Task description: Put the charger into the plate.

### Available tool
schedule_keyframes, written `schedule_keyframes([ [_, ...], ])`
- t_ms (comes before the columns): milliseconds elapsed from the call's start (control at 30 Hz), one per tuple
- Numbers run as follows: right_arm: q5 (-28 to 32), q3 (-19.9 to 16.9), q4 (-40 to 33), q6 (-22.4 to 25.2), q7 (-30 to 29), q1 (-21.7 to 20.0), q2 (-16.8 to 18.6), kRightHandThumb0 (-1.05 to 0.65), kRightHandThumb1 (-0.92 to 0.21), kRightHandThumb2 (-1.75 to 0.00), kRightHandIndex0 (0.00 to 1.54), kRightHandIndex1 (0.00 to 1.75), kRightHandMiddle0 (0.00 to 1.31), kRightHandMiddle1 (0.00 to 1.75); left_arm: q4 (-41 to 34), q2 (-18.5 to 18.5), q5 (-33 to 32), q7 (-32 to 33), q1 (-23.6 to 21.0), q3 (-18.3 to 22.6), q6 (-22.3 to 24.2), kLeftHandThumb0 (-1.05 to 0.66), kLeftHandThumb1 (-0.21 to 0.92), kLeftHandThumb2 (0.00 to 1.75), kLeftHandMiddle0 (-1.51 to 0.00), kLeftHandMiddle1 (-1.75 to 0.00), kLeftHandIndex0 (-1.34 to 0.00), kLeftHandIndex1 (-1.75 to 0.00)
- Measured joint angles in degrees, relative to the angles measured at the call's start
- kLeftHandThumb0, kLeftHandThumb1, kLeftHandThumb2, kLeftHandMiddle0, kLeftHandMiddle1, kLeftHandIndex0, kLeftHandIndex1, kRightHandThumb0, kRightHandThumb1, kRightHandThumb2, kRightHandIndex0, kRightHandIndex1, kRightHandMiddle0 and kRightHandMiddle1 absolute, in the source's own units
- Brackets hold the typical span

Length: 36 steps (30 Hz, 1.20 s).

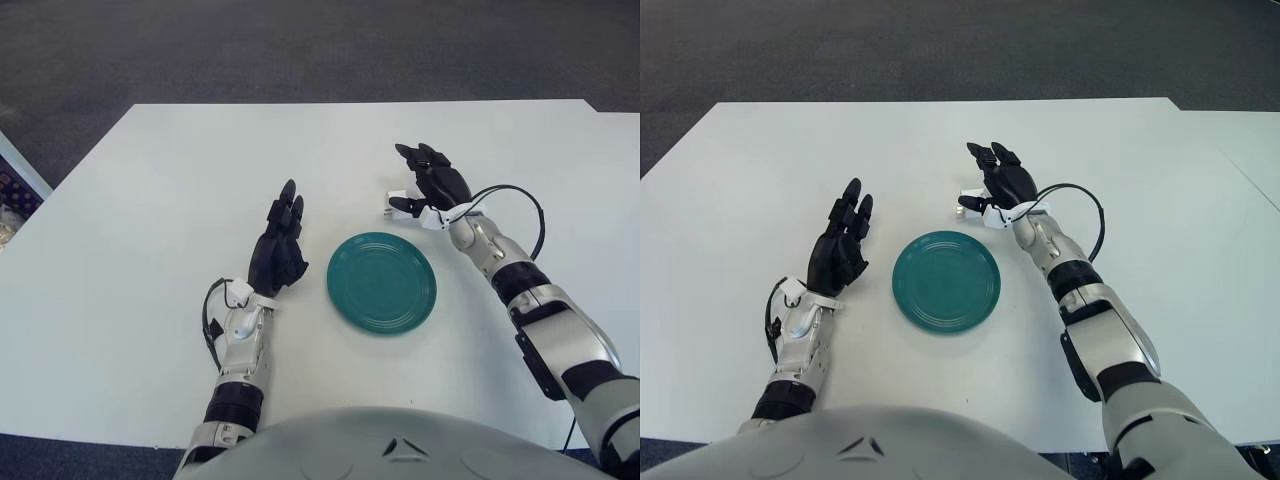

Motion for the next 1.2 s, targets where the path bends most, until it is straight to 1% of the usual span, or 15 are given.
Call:
schedule_keyframes([
  [167,-0.1,1.3,2.3,-0.1,0.1,-1.0,-1.3,-0.88,-0.92,-0.63,0.09,0.0,0.0,0.24,0.0,0.0,0.0,1.0,0.0,0.0,0.1,-0.98,0.92,0.91,0.0,0.0,-0.02,-0.02],
  [333,-0.6,3.1,4.6,-0.1,1.8,-2.5,-2.2,-0.88,-0.92,-0.62,0.09,0.0,0.0,0.23,0.0,0.0,1.0,2.2,0.0,-0.3,-0.4,-0.99,0.92,0.92,0.0,0.0,-0.01,-0.02],
  [433,-0.9,4.1,5.7,0.1,2.6,-3.4,-2.5,-0.88,-0.92,-0.61,0.08,0.0,0.0,0.23,0.1,0.0,1.3,2.4,0.0,-0.6,-1.3,-0.99,0.92,0.92,0.0,0.0,-0.01,-0.02],
  [567,-1.6,5.4,7.4,0.6,3.6,-4.6,-2.7,-0.89,-0.92,-0.62,0.07,0.0,0.0,0.19,0.0,0.0,1.3,2.6,0.1,-0.7,-1.0,-0.99,0.92,0.92,0.0,0.0,-0.01,-0.03],
  [800,-3.2,7.7,10.0,1.9,5.0,-6.3,-3.0,-0.92,-0.92,-0.66,0.05,0.0,0.0,0.12,-0.8,0.0,-0.4,2.5,0.5,-1.3,0.2,-0.99,0.92,0.9,0.0,0.0,-0.01,-0.03],
  [1000,-4.5,9.4,11.8,2.7,5.7,-7.0,-3.2,-0.94,-0.92,-0.68,0.05,0.0,0.0,0.11,-1.2,0.0,-3.1,2.4,0.8,-1.4,1.5,-0.99,0.92,0.87,0.0,0.0,-0.01,-0.04],
  [1200,-5.6,11.4,13.5,2.9,6.3,-7.1,-3.5,-0.93,-0.92,-0.68,0.07,0.01,0.01,0.12,-1.2,0.0,-3.7,2.4,0.8,-1.4,1.8,-0.99,0.92,0.86,0.0,0.0,-0.01,-0.05],
])
